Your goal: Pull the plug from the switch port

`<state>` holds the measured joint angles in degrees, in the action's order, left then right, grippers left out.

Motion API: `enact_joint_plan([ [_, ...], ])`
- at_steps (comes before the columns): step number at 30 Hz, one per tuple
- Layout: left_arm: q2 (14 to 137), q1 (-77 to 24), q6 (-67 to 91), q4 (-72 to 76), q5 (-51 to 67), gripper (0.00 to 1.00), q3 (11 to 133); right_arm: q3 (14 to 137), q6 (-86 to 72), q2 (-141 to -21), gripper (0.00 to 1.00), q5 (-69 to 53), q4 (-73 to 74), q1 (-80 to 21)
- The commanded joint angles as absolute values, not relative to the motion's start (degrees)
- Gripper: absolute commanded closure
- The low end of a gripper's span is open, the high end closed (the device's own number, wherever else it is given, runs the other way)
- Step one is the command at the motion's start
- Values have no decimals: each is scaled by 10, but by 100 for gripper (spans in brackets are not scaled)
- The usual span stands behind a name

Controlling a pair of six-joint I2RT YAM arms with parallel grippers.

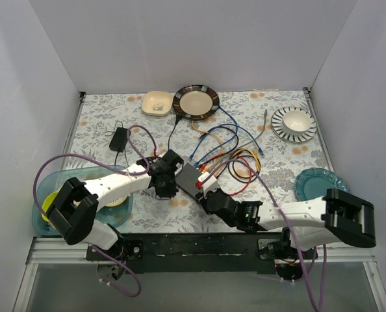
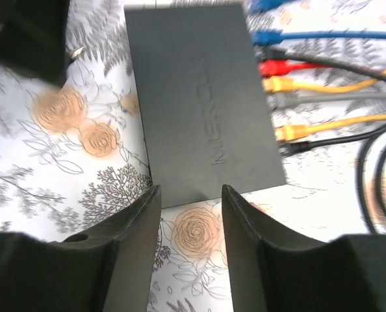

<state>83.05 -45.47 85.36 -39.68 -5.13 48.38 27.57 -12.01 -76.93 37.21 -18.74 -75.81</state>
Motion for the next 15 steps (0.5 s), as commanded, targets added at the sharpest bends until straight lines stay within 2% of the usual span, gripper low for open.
enact_joint_plan([
  [1, 813, -359, 853, -449, -160, 100, 563, 339, -136, -666, 49, 388, -64, -758],
  [4, 841, -277, 840, -435, -145, 99, 620, 376, -134, -633, 49, 382, -23, -759],
  [5, 851, -262, 838, -429, -143, 95, 639, 387, -134, -628, 49, 378, -1, -759],
  [8, 918, -209, 831, -414, -134, 92, 722, 426, -144, -617, 49, 342, 50, -758],
  [15, 1131, -114, 833, -411, -88, 88, 904, 473, -205, -592, 52, 291, 151, -760],
])
